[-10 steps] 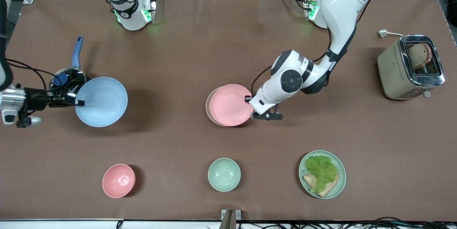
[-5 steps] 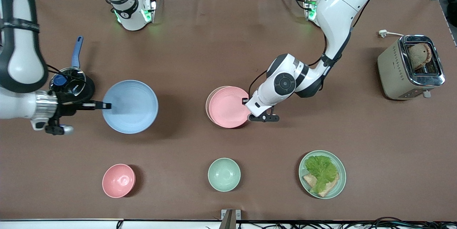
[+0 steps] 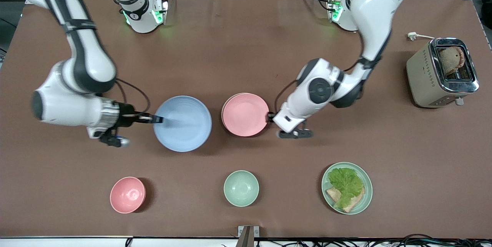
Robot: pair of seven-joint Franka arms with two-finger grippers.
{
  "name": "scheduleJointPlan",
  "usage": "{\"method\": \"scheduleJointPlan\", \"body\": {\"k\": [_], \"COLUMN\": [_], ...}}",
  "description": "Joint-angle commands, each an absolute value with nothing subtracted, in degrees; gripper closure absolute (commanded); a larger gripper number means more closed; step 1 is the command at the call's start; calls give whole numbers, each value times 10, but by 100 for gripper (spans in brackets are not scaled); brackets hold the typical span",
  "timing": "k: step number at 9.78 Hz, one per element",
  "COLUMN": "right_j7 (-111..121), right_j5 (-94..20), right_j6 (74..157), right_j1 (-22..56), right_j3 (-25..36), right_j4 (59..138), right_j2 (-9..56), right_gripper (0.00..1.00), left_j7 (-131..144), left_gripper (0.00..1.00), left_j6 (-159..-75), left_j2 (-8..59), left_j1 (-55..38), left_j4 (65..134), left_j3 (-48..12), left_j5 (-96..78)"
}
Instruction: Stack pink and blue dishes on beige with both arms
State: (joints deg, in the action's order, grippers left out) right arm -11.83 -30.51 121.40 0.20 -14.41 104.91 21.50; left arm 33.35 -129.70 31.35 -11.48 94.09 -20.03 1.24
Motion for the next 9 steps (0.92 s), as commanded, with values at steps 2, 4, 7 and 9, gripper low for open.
{"method": "scheduleJointPlan", "body": {"k": [2,4,7,9], "right_j7": [-192,-222,-223,-222], "right_j5": [-303,-303,-303,-303], "right_j6": [1377,1481,1519,1586], "right_j1": [4,38,70,85], "right_j3": [-256,-282,-282,-282], "right_j4": [1140,1157,1169,1193], "right_j2": [192,226,244,269], "right_gripper": [99,99,98,97], "left_j7": [251,194,65,61], "left_gripper": [0,0,0,0], "left_j6": [-1105,-980,-899,-867], "left_j2": [216,172,79,35], "left_j1": [-6,35,86,51], "left_j4": [869,799,797,841], "left_j3": [-200,-200,-198,-152], "left_j5": [47,47,42,44]}}
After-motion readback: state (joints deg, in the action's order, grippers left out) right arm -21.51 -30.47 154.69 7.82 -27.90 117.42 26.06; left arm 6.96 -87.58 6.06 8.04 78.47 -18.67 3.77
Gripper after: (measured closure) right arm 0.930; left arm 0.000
